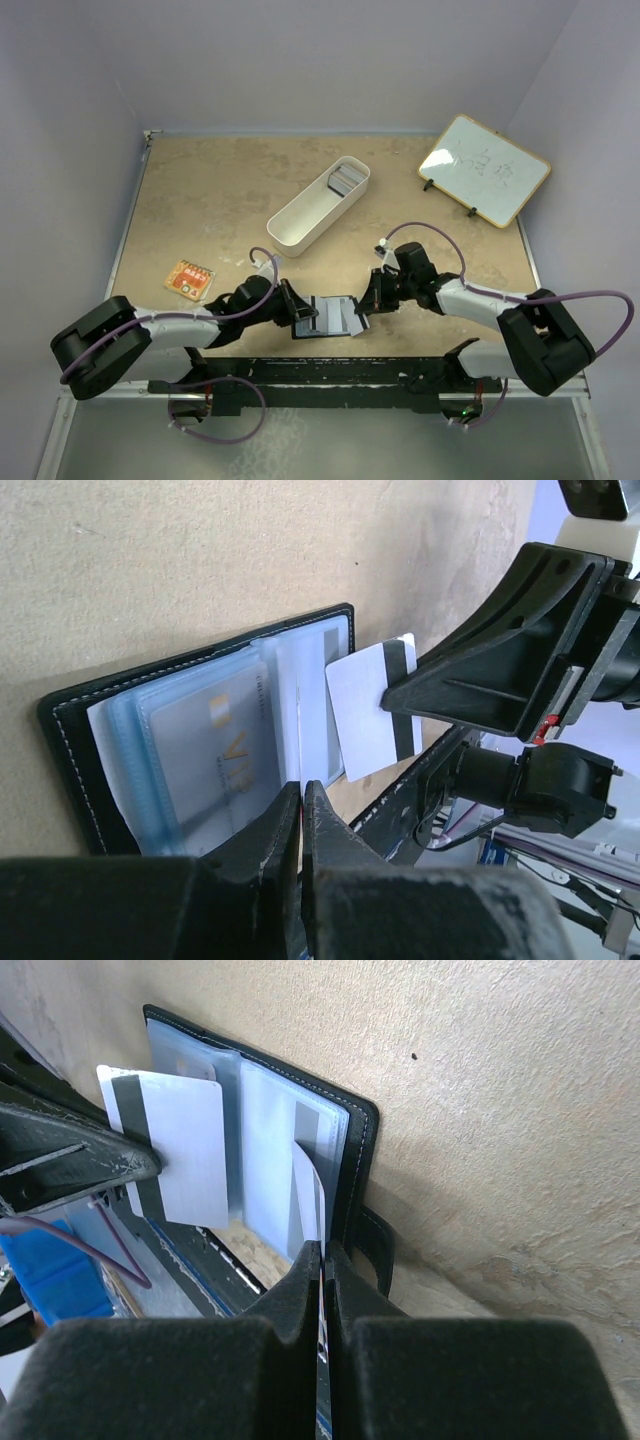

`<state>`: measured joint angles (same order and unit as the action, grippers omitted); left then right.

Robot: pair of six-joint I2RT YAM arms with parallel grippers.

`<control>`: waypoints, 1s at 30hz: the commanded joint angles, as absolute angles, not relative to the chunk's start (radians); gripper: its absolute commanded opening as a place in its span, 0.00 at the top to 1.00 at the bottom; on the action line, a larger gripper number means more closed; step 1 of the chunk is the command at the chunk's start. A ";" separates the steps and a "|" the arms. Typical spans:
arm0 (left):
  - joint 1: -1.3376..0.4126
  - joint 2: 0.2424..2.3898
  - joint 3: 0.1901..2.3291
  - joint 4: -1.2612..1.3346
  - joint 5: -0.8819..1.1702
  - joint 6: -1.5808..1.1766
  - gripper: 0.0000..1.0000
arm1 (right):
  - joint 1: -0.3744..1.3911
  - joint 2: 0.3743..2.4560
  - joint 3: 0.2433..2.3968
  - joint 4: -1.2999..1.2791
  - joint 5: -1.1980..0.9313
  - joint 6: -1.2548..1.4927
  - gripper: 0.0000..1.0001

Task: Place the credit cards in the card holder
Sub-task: Insert the credit card into the card holder.

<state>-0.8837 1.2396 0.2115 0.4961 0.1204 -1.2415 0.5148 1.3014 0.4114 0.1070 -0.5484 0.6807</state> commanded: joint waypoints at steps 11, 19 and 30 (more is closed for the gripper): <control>-0.880 1.312 0.173 0.686 0.144 -1.297 1.00 | 0.511 1.281 0.417 0.049 -0.474 0.642 1.00; -0.881 1.307 0.182 0.599 0.122 -1.273 1.00 | 0.511 1.281 0.421 0.048 -0.472 0.640 1.00; -0.881 1.247 0.196 0.492 0.080 -1.243 1.00 | 0.511 1.284 0.419 0.050 -0.469 0.640 1.00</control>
